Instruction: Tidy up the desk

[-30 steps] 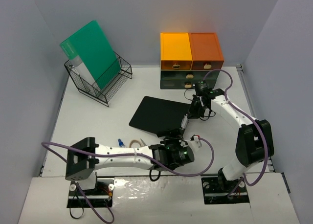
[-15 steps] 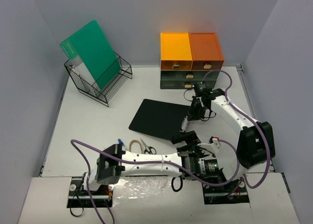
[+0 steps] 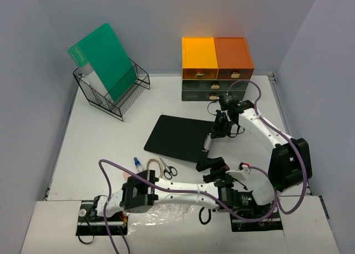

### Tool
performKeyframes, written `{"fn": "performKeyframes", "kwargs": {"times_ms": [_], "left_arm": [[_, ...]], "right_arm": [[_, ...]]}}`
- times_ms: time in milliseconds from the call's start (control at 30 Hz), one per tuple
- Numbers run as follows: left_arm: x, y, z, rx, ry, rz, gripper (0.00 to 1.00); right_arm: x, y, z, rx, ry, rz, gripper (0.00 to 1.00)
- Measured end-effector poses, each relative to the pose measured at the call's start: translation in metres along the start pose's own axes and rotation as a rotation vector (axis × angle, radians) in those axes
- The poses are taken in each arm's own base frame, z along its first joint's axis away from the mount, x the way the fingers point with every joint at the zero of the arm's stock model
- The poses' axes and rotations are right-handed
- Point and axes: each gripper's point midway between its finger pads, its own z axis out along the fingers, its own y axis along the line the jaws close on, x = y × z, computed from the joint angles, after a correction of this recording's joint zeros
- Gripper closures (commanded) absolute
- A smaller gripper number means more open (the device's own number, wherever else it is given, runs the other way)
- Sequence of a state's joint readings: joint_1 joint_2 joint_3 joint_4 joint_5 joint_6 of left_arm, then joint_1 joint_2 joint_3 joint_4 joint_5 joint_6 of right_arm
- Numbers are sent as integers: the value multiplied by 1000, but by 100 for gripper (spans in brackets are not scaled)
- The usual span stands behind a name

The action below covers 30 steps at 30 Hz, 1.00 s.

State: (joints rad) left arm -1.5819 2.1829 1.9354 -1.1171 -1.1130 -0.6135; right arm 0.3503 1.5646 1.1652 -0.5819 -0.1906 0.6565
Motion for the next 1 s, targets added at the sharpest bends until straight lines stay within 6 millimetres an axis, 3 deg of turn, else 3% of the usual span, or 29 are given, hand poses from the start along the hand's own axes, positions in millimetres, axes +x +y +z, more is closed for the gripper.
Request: {"fn": "performKeyframes", "kwargs": {"times_ms": [333,533,1000], "left_arm": [[18,-25,14,-61,10,24,10],[28,-24,24,-100,11,26,10],[50,-6,77,-184,88,18,11]], "right_arm": [[9,3,-1,-1,27,-17,100],[12,8,-3,-9,35,-28,100],[23,14,-5,-12,57,-46,100]]}}
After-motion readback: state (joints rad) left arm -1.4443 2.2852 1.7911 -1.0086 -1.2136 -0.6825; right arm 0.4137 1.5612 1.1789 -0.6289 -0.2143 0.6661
